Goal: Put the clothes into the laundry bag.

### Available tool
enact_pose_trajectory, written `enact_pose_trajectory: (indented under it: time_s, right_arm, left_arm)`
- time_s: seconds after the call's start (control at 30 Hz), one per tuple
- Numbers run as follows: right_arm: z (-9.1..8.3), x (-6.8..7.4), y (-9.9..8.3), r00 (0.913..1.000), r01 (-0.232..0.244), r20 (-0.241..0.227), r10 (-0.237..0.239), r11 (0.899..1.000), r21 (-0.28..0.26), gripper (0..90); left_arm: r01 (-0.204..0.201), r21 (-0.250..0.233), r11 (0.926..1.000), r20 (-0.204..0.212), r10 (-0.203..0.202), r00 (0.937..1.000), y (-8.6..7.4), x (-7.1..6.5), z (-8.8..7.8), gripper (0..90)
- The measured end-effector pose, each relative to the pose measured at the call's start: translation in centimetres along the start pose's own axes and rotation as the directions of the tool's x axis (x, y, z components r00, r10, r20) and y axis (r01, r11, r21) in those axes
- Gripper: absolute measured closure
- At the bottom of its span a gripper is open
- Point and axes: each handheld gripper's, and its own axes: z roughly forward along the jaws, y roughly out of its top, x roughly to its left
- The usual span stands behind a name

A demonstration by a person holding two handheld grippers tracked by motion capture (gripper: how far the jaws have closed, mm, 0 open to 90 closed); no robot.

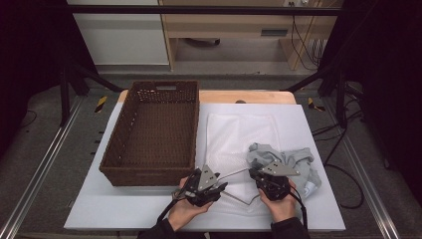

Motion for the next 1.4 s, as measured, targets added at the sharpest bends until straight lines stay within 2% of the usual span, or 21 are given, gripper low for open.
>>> enact_pose_trajectory:
  time_s: [0.2,0.33,0.43,0.5,0.63,0.73,0.8,0.87,0.9,0.97,1.07,1.13,1.17,1.23,1.27,1.3,1.4]
  right_arm:
    - [-0.5,0.0,0.1,0.9999,0.003,-0.016,-0.004,0.998,-0.057,89.2]
    - [-0.6,0.0,0.2,0.9994,0.002,-0.035,-0.005,0.997,-0.072,89.2]
    - [-0.7,0.0,0.1,0.9993,0.004,-0.037,-0.007,0.997,-0.072,89.2]
    - [-0.7,0.0,0.1,0.9989,0.001,-0.046,-0.005,0.997,-0.072,89.1]
    - [-0.6,0.4,0.1,0.9979,-0.001,-0.065,-0.003,0.998,-0.067,88.1]
    - [-0.6,0.8,0.3,0.998,0.0,-0.063,-0.004,0.998,-0.062,81.4]
    - [-1.2,1.1,0.4,0.9981,-0.005,-0.062,0.001,0.998,-0.066,77.4]
    - [-2.0,1.3,0.4,0.9965,-0.015,-0.083,0.008,0.996,-0.085,73.7]
    - [-2.7,1.5,0.1,0.996,-0.014,-0.089,0.006,0.997,-0.081,71.6]
    - [-3.3,1.7,-0.7,0.9951,-0.013,-0.099,0.008,0.999,-0.05,76.5]
    - [-3.2,1.9,-2.8,0.9938,-0.01,-0.11,0.016,0.998,0.058,86.0]
    - [-3.2,1.8,-4.1,0.9941,-0.01,-0.106,0.022,0.994,0.11,88.9]
    - [-3.1,1.6,-4.9,0.9937,-0.026,-0.105,0.039,0.992,0.123,89.1]
    - [-2.8,1.3,-5.7,0.9938,-0.039,-0.097,0.053,0.989,0.143,89.3]
    - [-2.8,1.2,-5.7,0.9919,-0.054,-0.107,0.068,0.989,0.136,88.9]
    - [-2.8,1.2,-5.6,0.9926,-0.048,-0.104,0.063,0.989,0.138,88.5]
    - [-3.2,1.3,-4.6,0.9938,-0.035,-0.102,0.044,0.995,0.091,83.9]
  left_arm:
    - [0.011,0.016,0.9998,0.026,-0.012,0.9996,1.7,0.2,3.4,58.4]
    - [0.003,0.033,0.9995,0.034,-0.004,0.9994,2.2,0.1,4.5,66.5]
    - [-0.005,0.042,0.9991,0.047,0.003,0.9989,2.0,0.2,4.3,79.4]
    - [0.013,0.03,0.9995,0.064,-0.015,0.9979,1.9,0.4,3.7,85.8]
    - [0.006,0.022,0.9997,0.062,-0.007,0.9981,1.8,0.5,2.7,88.0]
    - [0.01,0.016,0.9998,0.06,-0.01,0.9982,1.8,0.6,2.3,88.2]
    - [0.01,0.012,0.9999,0.055,-0.011,0.9984,1.9,0.6,2.1,88.2]
    - [0.012,0.008,0.9999,0.055,-0.012,0.9984,2.0,0.6,1.8,88.2]
    - [0.014,0.007,0.9999,0.055,-0.015,0.9984,2.0,0.6,1.8,88.2]
    - [0.015,0.005,0.9999,0.056,-0.016,0.9983,2.1,0.7,1.9,88.2]
    - [0.016,-0.003,0.9999,0.057,-0.015,0.9982,2.2,0.6,1.8,88.2]
    - [0.022,-0.008,0.9997,0.061,-0.022,0.9979,2.2,0.6,1.7,88.2]
    - [0.024,-0.009,0.9997,0.063,-0.023,0.9977,2.2,0.6,1.7,88.1]
    - [0.026,-0.004,0.9997,0.07,-0.026,0.9972,2.2,0.6,1.5,88.1]
    - [0.027,-0.005,0.9996,0.07,-0.027,0.9972,2.2,0.6,1.5,88.1]
    - [0.029,-0.003,0.9996,0.075,-0.029,0.9967,2.1,0.6,1.4,88.1]
    - [0.03,0.0,0.9996,0.084,-0.03,0.996,1.9,0.5,1.2,88.0]
